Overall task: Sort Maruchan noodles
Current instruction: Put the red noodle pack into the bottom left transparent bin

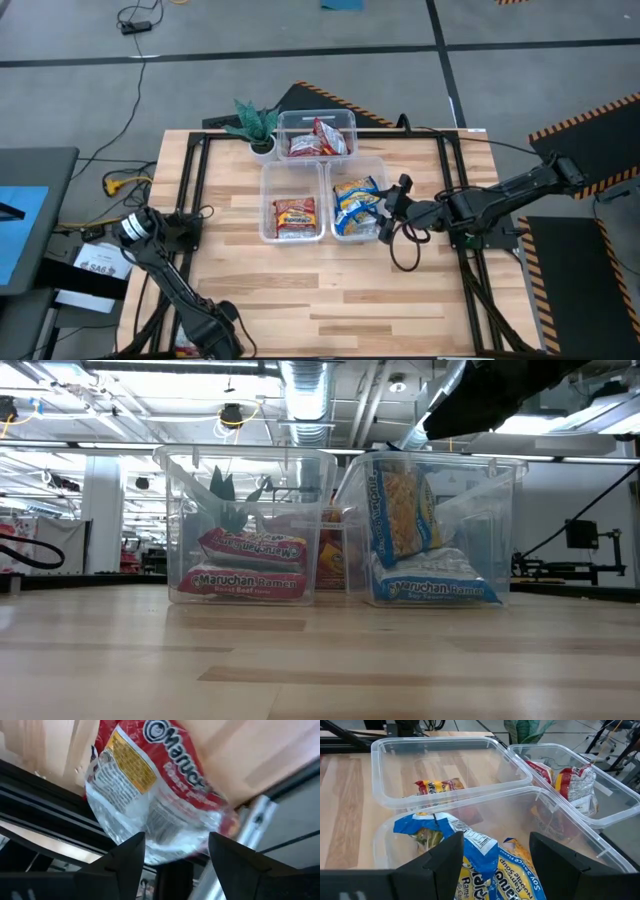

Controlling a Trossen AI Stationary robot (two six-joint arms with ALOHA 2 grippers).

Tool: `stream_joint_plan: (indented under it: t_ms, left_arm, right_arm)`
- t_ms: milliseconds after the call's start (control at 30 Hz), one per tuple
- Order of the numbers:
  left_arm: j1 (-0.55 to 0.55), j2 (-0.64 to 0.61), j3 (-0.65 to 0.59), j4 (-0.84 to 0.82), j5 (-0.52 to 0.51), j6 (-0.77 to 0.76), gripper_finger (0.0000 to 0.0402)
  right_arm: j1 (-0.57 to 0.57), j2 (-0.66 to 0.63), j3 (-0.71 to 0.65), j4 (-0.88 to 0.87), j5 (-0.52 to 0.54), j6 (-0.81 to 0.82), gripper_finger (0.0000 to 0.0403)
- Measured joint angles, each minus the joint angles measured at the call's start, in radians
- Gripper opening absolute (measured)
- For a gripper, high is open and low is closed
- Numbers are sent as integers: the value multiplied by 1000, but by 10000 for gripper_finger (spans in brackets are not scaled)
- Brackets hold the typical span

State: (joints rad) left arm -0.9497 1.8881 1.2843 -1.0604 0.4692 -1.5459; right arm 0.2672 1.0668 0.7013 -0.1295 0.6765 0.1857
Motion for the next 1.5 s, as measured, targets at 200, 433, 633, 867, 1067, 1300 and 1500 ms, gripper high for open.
stream_joint_plan:
  t_ms: [200,433,633,867,1067,1300,1500]
  left_arm:
    - [1,0,-37,-6,4,31,208]
    - [1,-1,-37,-5,-34,77,183]
    - [2,-1,-38,-9,-86,115,43]
    - [33,-24,-39,-37,-115,204,2]
    - [54,-129,-39,-38,-258,219,0]
    - [60,-318,-39,-38,-497,229,0]
    - [69,-506,-39,-44,-770,334,0]
  right_arm:
    - [0,0,0,0,0,0,248]
    - [0,0,0,0,0,0,248]
    - [0,0,0,0,0,-1,248]
    - [0,0,0,1,0,-2,248]
    - [0,0,0,3,0,0,248]
    - [0,0,0,3,0,0,248]
    - [0,0,0,3,0,0,248]
